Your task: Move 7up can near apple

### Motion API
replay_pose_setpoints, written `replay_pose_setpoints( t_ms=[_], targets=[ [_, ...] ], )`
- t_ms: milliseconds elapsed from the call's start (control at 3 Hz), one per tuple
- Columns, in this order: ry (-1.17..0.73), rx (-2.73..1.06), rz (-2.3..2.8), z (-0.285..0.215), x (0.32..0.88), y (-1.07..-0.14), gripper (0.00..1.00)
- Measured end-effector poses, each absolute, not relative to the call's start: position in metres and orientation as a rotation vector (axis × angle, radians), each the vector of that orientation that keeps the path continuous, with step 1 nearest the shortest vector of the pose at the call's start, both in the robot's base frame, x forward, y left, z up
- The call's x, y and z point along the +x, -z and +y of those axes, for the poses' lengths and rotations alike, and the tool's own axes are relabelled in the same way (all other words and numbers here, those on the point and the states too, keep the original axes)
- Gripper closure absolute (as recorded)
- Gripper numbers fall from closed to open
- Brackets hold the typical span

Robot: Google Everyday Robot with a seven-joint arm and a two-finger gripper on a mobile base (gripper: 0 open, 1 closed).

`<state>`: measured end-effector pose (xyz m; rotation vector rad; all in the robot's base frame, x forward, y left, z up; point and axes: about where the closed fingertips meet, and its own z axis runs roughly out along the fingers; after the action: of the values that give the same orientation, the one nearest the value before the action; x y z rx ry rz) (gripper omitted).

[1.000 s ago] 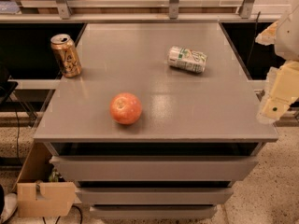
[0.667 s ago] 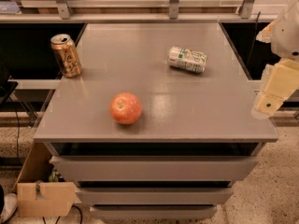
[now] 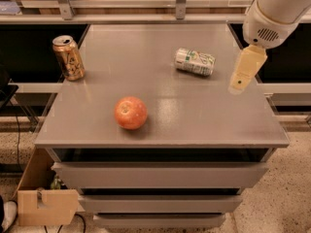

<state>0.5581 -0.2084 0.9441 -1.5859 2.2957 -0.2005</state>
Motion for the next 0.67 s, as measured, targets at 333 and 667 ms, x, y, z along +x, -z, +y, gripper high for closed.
replay_pose_setpoints(
  t_ms=[333, 667],
  targets=[
    [0.202, -1.586, 2.295, -0.208, 0.558, -0.945, 0.0],
    [0.239, -1.522, 2.31, -0.209, 0.575, -0.945, 0.0]
  ],
)
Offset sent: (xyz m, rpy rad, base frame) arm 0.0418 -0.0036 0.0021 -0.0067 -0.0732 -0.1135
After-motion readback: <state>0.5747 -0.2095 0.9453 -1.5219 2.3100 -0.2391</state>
